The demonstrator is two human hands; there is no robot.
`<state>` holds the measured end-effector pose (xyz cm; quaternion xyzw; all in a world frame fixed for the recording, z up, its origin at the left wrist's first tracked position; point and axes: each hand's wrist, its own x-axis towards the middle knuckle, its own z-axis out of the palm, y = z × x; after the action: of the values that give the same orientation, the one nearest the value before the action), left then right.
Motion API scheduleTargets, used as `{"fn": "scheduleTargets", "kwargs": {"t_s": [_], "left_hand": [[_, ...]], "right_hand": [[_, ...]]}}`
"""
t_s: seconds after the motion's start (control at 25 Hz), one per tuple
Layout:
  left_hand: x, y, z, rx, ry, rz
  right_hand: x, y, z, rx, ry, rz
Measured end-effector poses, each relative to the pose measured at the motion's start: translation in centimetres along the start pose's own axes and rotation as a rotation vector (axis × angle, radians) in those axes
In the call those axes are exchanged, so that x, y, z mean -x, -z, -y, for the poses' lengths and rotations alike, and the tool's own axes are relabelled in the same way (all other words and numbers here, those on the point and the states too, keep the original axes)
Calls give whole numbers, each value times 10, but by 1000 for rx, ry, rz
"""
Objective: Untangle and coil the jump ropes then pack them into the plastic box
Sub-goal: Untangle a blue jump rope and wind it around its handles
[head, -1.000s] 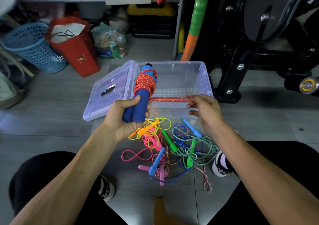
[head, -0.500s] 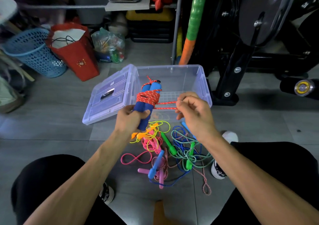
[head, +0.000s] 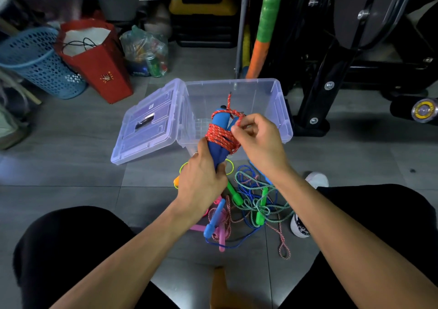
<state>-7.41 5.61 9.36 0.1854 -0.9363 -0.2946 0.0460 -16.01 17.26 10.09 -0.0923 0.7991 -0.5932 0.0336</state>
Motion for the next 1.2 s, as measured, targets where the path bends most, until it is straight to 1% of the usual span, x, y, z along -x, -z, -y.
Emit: {"fn": "scheduleTargets", "kwargs": {"t_s": [0.08,0.12,0.16,0.2,0.32,0.44,0.52,0.72,0.84,0.96,1.04,1.12,1.2], "left_hand": [[-2,1,0,42,5,6],[-2,2,-1,71,2,7],[-2,4,-2,102,-2,1],[-2,5,-4,129,-5,-3],[-2,8,-7,166,-11,-3],[0,8,-6,139,-21,9],[2,7,-7,103,-23,22],[0,11,-4,90,-19,-14],[1,12,-5,6,-68,-27],[1,13,-4,-99,-99,-25],[1,14,-5,-155,-113,-20],[3,13,-7,-184,-115,-6],[5,10,-10,-136,-74,26]], "right_hand": [[3,-2,-5,261,260,-66],[5,-3,-7,349,377,-109],[6,-3,-9,387,453,-145],[7,-2,-8,378,478,-165],[7,1,-4,271,402,-183],[4,4,-7,419,525,-218],[4,4,-9,511,568,-210],[15,3,-8,660,639,-75],[15,6,-3,703,600,18],[8,11,-1,706,499,126],[3,15,-1,680,437,169],[6,13,0,776,431,140],[12,7,-2,901,491,75]]}}
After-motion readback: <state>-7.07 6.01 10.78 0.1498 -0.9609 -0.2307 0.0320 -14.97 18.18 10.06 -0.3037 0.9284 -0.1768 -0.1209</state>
